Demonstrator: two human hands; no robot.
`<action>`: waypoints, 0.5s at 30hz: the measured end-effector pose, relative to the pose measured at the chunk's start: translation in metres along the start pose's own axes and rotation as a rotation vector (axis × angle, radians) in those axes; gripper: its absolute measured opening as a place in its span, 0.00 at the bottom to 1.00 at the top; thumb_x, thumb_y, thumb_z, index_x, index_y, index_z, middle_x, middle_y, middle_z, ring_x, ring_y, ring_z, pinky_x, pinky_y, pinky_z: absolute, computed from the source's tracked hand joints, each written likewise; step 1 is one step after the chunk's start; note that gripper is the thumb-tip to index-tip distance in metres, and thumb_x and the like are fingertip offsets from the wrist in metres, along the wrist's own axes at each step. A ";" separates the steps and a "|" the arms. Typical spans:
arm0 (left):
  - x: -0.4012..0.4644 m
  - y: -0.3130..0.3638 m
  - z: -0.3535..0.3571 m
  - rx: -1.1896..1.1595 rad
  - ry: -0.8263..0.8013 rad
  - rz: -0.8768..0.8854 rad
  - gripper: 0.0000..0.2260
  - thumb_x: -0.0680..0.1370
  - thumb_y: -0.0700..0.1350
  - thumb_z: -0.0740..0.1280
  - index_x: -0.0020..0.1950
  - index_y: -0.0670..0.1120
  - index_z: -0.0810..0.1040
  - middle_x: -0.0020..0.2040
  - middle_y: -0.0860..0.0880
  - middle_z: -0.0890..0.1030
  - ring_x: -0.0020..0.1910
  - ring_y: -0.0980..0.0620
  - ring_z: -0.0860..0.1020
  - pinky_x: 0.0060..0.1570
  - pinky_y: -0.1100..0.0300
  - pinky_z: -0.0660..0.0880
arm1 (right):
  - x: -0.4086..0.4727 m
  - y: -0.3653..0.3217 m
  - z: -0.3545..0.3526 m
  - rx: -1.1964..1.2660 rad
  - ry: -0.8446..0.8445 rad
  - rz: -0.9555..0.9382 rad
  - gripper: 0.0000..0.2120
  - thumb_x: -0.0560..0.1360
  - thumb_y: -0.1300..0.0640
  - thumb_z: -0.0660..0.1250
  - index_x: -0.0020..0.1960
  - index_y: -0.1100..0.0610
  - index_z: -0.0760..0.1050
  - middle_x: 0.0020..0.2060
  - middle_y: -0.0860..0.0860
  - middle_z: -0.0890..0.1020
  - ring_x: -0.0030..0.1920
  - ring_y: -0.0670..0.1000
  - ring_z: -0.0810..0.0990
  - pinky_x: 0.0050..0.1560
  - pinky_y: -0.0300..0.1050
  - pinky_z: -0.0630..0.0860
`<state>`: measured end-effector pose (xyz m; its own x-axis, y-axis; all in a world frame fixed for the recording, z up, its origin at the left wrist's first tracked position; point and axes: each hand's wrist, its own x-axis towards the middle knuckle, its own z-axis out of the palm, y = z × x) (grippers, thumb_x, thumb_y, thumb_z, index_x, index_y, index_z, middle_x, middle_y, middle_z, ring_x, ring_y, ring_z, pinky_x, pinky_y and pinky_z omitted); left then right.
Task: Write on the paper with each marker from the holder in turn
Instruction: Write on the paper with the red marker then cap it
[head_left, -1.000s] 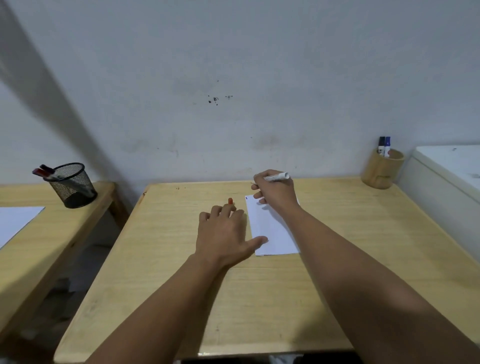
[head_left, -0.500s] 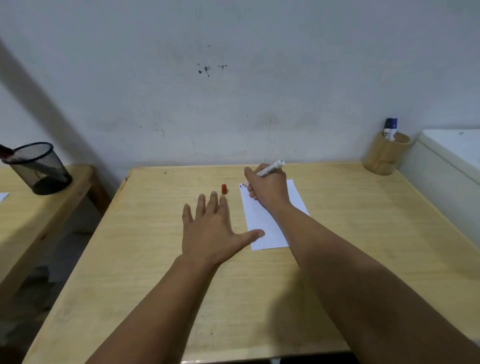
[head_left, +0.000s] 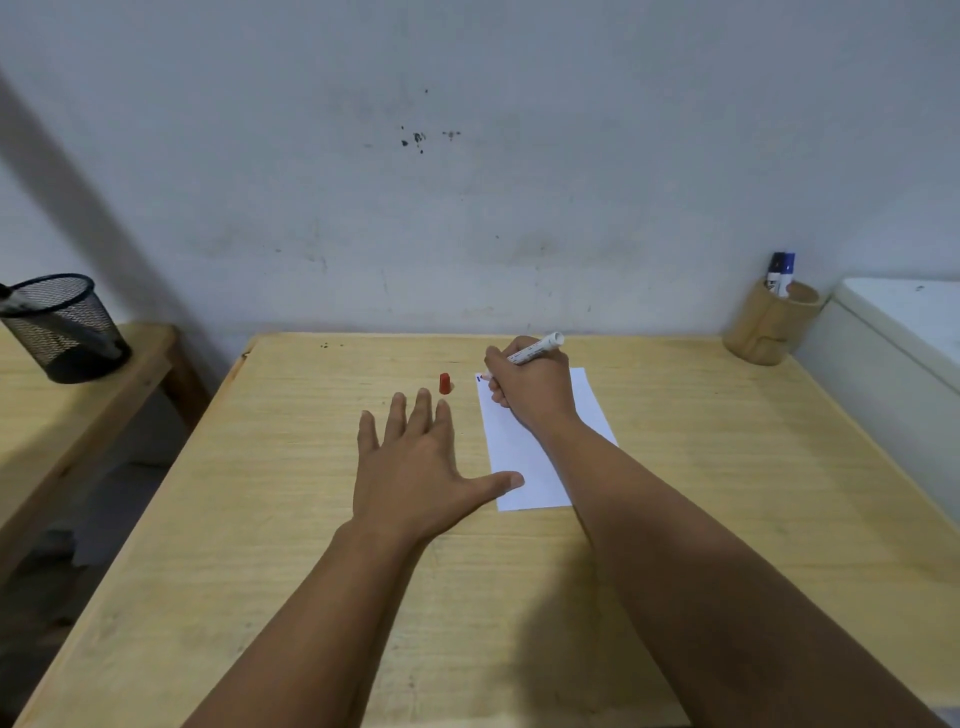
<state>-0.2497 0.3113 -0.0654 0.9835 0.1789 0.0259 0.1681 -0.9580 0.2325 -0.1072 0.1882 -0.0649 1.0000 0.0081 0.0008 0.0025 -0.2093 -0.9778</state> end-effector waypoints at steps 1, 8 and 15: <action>0.000 0.000 0.000 0.000 0.002 -0.001 0.59 0.63 0.86 0.50 0.85 0.49 0.55 0.86 0.48 0.51 0.85 0.46 0.44 0.81 0.36 0.42 | 0.000 0.000 0.000 -0.005 -0.002 -0.003 0.12 0.75 0.54 0.73 0.38 0.61 0.79 0.35 0.59 0.88 0.30 0.51 0.84 0.37 0.45 0.83; 0.000 0.000 0.001 -0.004 0.000 -0.007 0.60 0.63 0.86 0.49 0.85 0.49 0.55 0.86 0.48 0.51 0.85 0.46 0.44 0.81 0.36 0.41 | 0.001 0.002 0.002 -0.051 -0.006 -0.035 0.12 0.71 0.53 0.72 0.32 0.56 0.77 0.34 0.60 0.86 0.29 0.51 0.84 0.39 0.50 0.84; 0.000 0.001 -0.001 -0.016 0.005 -0.007 0.59 0.63 0.86 0.50 0.84 0.49 0.56 0.86 0.48 0.51 0.85 0.46 0.44 0.81 0.36 0.42 | 0.001 0.002 0.001 -0.007 -0.005 -0.020 0.11 0.71 0.56 0.71 0.32 0.58 0.74 0.34 0.62 0.86 0.30 0.52 0.84 0.38 0.49 0.81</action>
<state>-0.2497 0.3109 -0.0643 0.9820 0.1867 0.0287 0.1739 -0.9529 0.2486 -0.1062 0.1888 -0.0668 0.9997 0.0172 0.0190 0.0223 -0.2159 -0.9762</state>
